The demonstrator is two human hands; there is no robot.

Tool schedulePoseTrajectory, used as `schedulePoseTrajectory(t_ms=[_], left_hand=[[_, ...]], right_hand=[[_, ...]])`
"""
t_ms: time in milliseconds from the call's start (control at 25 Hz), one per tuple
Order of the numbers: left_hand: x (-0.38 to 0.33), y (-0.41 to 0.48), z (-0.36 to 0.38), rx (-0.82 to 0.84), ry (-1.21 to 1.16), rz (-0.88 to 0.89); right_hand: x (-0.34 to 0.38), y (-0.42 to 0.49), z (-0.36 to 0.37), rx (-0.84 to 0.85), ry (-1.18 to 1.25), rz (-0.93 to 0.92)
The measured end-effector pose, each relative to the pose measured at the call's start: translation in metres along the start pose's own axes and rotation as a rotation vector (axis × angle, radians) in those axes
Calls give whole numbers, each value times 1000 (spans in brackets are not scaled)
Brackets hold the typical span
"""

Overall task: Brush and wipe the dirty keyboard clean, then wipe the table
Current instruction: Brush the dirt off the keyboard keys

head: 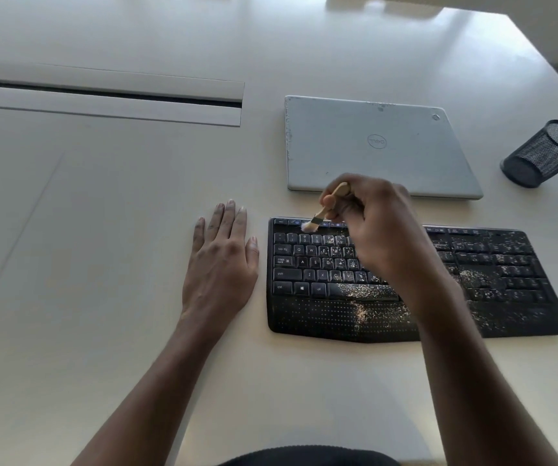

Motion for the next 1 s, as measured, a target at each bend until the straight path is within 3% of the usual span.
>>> schedulePoseTrajectory(t_ms=[120,240,360,480,600,840,1000], left_hand=[[-1,0,0,4,2,1],[-1,0,0,-2,8,-1],[-1,0,1,-2,11,-1],[0,1,2,4,13,4],[1,1,2,8,18,7],[1,1,4,-2,23,8],[1,0,4,6,29,9]], right_hand=[[-14,2,0,65,-5,94],[-23,-1,-21,11,-114,151],[-8,3,-24,-27,-53,91],[10,15,-1,63,58,36],[4,21,10,122,-6,41],[-32,11,-34,7,-193,198],[-16,9,-31,-4,-147,134]])
Point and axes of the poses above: each hand's wrist, its own y-axis towards the middle knuckle, its own z-axis out of the palm, x = y × z, the point moved 7 cm from there along y, towards the middle knuckle, and after that the axes turned 3 degrees about z, right-handed, at the moved point
